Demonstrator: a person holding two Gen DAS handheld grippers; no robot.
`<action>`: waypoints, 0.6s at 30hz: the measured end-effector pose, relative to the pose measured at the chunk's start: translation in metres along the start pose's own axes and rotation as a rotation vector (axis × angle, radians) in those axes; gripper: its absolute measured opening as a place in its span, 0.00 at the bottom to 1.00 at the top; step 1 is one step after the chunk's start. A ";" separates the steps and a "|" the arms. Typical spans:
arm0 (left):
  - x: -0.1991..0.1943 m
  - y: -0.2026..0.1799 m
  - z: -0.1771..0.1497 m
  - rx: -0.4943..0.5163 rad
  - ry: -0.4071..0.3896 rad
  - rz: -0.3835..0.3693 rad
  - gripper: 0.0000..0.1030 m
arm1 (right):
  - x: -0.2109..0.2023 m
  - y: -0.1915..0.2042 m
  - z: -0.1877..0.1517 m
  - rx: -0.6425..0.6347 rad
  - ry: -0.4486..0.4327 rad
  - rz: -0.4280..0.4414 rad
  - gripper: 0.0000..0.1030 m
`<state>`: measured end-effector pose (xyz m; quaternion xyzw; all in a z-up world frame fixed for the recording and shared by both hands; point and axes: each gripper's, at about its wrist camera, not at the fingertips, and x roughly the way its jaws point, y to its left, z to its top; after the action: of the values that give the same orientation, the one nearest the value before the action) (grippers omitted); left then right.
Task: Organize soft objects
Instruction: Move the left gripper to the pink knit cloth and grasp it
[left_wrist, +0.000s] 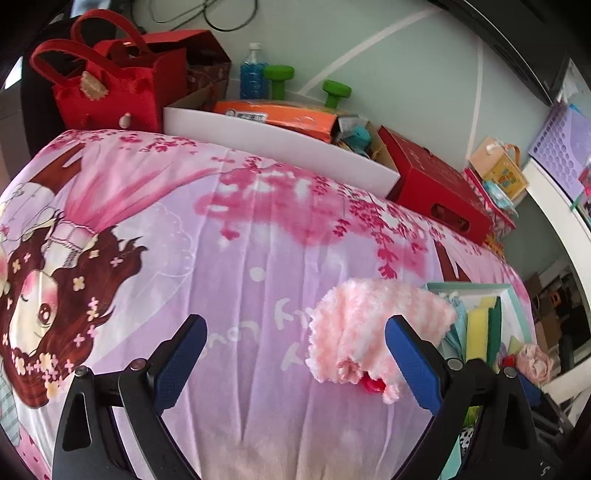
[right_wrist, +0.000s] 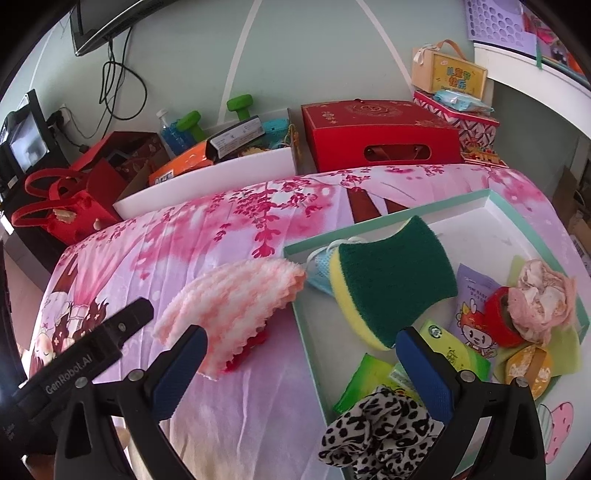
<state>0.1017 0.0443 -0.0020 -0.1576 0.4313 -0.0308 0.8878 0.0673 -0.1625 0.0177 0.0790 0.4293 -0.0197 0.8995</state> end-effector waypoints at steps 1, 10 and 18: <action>0.002 -0.002 0.000 0.009 0.011 -0.008 0.94 | -0.001 -0.002 0.000 0.007 -0.005 -0.003 1.00; 0.011 -0.017 -0.002 0.082 0.050 -0.049 0.94 | -0.004 -0.016 0.003 0.042 -0.026 -0.011 1.00; 0.018 -0.035 -0.007 0.151 0.060 -0.054 0.91 | -0.003 -0.027 0.004 0.062 -0.028 -0.020 1.00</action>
<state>0.1104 0.0059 -0.0087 -0.1010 0.4499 -0.0919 0.8826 0.0658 -0.1895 0.0193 0.1025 0.4166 -0.0431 0.9023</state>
